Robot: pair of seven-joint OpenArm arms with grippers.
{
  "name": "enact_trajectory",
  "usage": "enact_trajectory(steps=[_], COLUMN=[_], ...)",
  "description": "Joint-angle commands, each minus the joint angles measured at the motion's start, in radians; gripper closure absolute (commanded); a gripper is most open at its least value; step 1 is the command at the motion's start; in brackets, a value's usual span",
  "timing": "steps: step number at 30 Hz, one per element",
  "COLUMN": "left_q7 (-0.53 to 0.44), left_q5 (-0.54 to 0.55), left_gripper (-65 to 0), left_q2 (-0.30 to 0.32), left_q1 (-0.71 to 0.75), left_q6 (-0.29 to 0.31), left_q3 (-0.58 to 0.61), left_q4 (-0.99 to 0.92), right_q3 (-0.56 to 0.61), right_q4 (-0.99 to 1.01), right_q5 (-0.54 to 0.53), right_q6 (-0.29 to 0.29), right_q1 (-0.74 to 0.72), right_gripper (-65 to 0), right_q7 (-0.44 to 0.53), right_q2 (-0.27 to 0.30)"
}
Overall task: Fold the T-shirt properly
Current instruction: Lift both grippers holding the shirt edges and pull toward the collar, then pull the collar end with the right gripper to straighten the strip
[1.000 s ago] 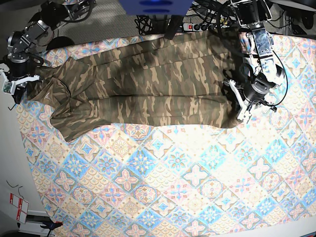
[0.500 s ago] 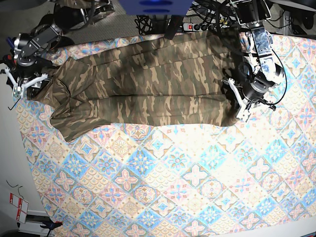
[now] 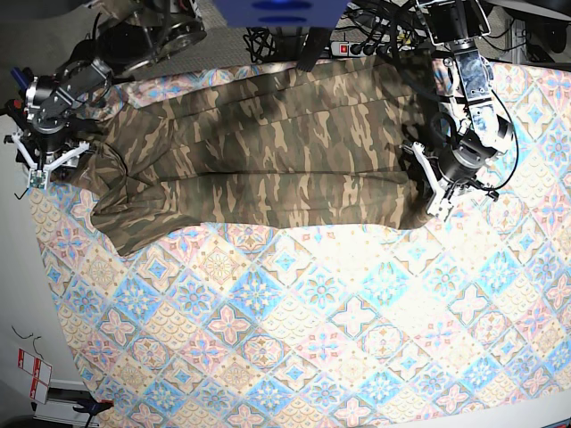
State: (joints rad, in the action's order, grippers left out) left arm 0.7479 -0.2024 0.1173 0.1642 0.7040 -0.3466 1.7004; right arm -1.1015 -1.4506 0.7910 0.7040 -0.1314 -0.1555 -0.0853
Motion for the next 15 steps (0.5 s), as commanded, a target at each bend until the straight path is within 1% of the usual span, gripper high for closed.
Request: enact_trajectory(steps=[1,3,6,8,10,13,15], left_q7=[-0.021,-0.021,-0.021,-0.021,-0.021,-0.021,-0.021], left_q5=[0.011,0.011,0.011,0.011,0.011,0.011,0.011], left_gripper=[0.0,0.0,0.0,0.0,0.0,0.0,0.0], left_q2=[0.009,0.009,0.006,0.006,0.006,0.005,0.003], left_q1=[-0.012,-0.012,-0.012,-0.012,-0.012,-0.013,-0.013], left_q6=[-0.006,-0.006,-0.006,-0.006,-0.006,-0.006,-0.006], left_q3=[-0.001,0.001,0.001,0.001,0.001,0.002,0.002], left_q4=[0.017,0.017,0.017,0.017,0.017,0.016,0.016], right_q3=[0.005,0.001,0.007,0.039,0.091,0.177,0.189], right_q4=[-0.020,-0.022,-0.037,-0.051,-0.074,-0.100,-0.103], right_q5=[-0.032,-0.029,-0.028,-0.028,-0.028,-0.035,-0.035], right_q6=[-0.006,-0.006,-0.006,-0.006,-0.006,-0.006,-0.006], right_q1=[-0.061,-0.127,-0.207,-0.241,-0.251,-0.248,-0.251], right_gripper=[-30.8,-31.6,-35.8,-39.1,-41.4,-42.5,-42.5], right_q7=[0.018,-0.088,-0.250,-0.352,-0.450,-0.599,-0.674], right_q2=[0.017,0.022,0.069,0.086,0.103,0.117,0.118])
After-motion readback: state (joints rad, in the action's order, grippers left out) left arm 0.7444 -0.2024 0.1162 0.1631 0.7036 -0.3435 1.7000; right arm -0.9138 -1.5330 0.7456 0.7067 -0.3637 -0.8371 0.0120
